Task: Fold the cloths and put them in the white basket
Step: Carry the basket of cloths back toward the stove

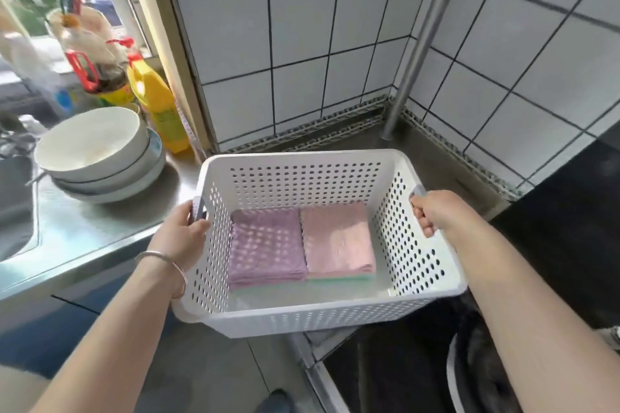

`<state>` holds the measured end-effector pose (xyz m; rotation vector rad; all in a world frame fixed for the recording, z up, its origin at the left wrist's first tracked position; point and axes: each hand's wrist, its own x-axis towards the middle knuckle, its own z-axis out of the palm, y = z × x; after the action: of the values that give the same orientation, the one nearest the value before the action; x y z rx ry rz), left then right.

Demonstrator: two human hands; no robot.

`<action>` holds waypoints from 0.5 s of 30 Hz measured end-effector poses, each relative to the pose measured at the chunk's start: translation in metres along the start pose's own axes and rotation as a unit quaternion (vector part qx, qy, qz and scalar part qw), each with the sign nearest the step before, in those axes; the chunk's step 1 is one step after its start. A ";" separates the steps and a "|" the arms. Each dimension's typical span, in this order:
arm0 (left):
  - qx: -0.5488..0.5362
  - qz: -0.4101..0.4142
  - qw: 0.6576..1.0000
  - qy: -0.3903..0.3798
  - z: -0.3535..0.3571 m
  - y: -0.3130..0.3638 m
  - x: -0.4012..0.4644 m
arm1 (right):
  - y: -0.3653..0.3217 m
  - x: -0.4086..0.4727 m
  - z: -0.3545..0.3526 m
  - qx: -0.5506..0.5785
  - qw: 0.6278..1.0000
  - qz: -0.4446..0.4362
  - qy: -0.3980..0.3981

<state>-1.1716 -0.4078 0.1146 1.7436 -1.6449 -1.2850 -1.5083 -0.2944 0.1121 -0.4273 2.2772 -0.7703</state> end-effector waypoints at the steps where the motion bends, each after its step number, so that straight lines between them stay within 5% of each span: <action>1: -0.006 -0.001 1.000 0.000 0.003 0.003 0.007 | -0.004 0.007 0.002 0.002 1.000 0.005 0.003; 8: -0.097 -0.013 0.995 -0.005 0.019 0.012 0.039 | -0.021 0.039 0.002 -0.002 1.000 0.011 0.014; 15: -0.197 -0.023 0.980 0.019 0.037 0.024 0.042 | -0.025 0.046 0.002 -0.119 0.981 -0.113 0.107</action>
<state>-1.2209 -0.4413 0.1024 1.5574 -1.2303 -1.4699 -1.5379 -0.3370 0.1036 -0.7576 2.5660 -0.6813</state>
